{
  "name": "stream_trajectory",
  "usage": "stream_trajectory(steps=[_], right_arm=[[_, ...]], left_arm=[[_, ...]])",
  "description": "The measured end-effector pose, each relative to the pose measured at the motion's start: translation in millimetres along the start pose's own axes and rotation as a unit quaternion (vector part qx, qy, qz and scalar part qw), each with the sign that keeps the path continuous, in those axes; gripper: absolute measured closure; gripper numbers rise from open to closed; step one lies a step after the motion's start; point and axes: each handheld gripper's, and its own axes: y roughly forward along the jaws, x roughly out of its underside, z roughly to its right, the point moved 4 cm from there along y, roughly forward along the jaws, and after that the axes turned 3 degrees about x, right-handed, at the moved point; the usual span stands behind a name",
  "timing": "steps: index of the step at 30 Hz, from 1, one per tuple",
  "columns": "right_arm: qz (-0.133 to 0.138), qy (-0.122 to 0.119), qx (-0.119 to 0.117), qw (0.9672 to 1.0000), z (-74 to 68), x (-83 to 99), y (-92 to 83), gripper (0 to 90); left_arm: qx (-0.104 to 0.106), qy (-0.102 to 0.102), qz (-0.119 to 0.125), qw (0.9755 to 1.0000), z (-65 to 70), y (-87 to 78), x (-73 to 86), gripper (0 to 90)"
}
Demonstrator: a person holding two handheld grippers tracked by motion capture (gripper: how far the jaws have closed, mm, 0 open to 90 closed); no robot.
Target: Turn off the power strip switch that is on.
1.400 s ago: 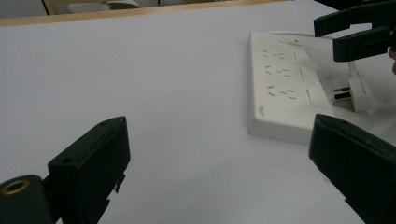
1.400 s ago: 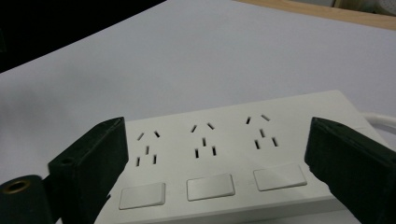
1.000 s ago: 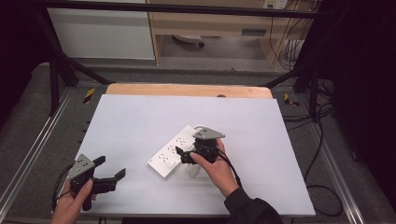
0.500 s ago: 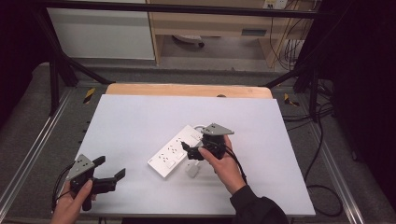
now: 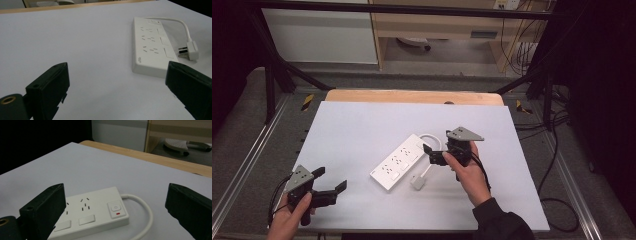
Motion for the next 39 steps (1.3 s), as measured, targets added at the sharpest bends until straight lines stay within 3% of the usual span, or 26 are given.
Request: stream_trajectory(steps=[18,27,39], right_arm=[[0.018,0.013,0.046,0.9987,55.2,-2.7,-52.2,5.2],[0.027,0.016,0.062,0.9976,77.7,6.2,-79.0,5.7],[0.035,0.039,0.089,0.9947,106.4,21.6,-109.2,5.9]], left_arm=[[-0.004,-0.009,0.002,1.0000,-3.8,-2.5,1.0,5.2],[-0.005,-0.007,0.000,1.0000,-2.3,-1.1,1.0,5.2],[-0.006,-0.007,0.001,1.0000,-2.4,-0.9,1.0,5.2]])
